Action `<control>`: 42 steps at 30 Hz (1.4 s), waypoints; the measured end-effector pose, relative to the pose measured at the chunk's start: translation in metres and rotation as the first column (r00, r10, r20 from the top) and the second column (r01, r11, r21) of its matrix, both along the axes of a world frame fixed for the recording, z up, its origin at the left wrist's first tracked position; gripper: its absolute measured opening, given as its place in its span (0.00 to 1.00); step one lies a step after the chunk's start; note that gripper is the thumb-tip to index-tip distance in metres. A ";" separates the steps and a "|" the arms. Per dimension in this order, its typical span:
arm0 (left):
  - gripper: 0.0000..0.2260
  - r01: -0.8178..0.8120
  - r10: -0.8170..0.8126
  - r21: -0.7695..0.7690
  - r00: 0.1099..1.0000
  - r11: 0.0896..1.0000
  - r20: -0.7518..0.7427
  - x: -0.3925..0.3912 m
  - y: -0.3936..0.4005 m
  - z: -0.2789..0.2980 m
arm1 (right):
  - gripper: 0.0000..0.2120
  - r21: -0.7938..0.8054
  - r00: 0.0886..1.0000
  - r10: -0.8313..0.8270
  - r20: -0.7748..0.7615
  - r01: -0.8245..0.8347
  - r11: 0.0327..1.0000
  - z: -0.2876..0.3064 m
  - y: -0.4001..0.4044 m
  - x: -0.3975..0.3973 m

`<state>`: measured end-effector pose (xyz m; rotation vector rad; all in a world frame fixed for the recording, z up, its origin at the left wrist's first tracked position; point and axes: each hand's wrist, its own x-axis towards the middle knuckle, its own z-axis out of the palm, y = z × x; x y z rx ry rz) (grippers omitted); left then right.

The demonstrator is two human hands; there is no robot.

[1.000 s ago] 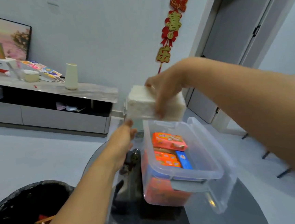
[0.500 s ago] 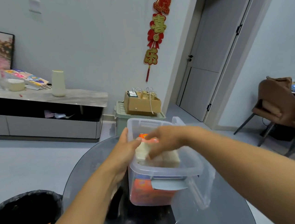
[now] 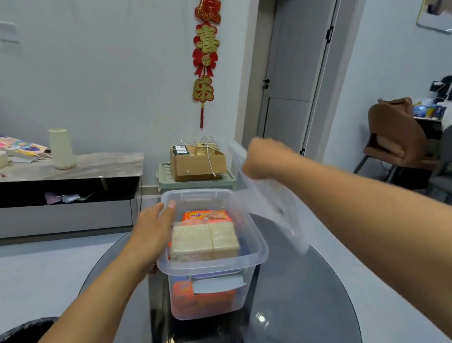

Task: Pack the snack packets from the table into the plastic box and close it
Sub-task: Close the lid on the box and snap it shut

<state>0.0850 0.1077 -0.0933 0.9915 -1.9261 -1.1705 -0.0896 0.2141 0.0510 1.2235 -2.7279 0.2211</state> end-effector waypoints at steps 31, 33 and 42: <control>0.27 -0.065 0.032 0.369 0.995 0.927 0.094 0.012 0.013 0.004 | 0.18 -0.318 0.435 0.098 0.895 0.470 0.823 -0.134 0.016 -0.014; 0.25 -0.058 0.015 0.443 0.995 0.895 0.101 0.019 0.015 0.002 | 0.16 -0.341 0.398 0.112 0.911 0.569 0.748 -0.143 0.012 -0.001; 0.29 -0.176 0.398 0.683 0.899 0.709 -0.181 0.023 0.006 -0.020 | 0.17 -0.323 0.147 0.419 0.896 0.863 0.387 -0.162 -0.001 0.090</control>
